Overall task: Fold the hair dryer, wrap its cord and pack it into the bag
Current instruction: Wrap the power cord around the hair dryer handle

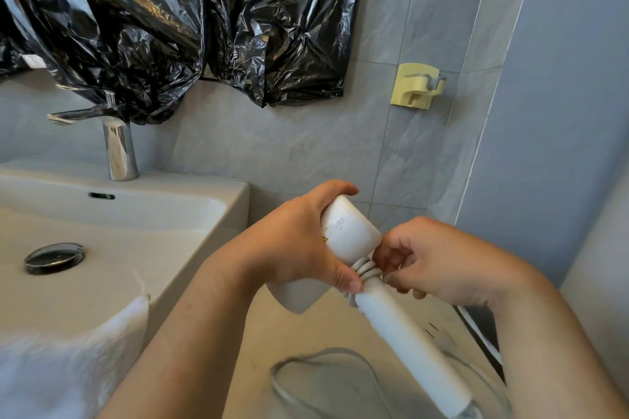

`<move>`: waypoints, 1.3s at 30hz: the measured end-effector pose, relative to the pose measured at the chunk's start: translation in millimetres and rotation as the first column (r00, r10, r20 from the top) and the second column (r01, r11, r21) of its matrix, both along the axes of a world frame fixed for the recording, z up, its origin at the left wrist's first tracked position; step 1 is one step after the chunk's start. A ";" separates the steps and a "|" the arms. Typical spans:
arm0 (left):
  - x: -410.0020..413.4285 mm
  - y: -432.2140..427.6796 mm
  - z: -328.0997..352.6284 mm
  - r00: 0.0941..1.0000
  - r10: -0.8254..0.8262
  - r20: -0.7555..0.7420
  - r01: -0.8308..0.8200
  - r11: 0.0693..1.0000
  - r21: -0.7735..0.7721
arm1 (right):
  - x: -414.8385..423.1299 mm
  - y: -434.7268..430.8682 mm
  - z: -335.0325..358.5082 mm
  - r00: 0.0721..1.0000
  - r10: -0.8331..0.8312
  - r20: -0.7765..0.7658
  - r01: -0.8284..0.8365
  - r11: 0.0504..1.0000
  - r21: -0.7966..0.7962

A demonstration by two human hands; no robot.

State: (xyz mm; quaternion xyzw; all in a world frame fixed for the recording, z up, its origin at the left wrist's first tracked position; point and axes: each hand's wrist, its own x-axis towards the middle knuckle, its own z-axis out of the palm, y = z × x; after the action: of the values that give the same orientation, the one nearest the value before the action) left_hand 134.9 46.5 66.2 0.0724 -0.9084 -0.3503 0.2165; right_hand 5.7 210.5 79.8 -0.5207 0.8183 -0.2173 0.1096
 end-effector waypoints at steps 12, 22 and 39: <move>-9.1 7.3 -3.8 0.863 0.355 -0.360 -0.411 0.907 -0.091 | 21.3 -11.2 15.0 0.939 -0.238 0.249 0.338 0.778 -0.530; -9.0 8.0 4.6 0.650 0.490 -0.582 -0.353 0.872 0.340 | 42.1 -11.1 22.7 0.871 0.088 0.482 0.313 0.658 -0.685; -4.9 0.0 14.7 0.752 0.354 -0.556 0.174 0.707 0.686 | 32.7 -13.8 16.1 0.954 0.100 0.281 0.166 0.606 -0.778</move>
State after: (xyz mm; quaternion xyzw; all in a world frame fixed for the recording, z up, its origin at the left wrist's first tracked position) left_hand 130.0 46.5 80.9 0.0700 -0.5653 -0.6580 0.4925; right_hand 38.3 196.7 95.8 -0.4608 0.6199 -0.6349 -0.0156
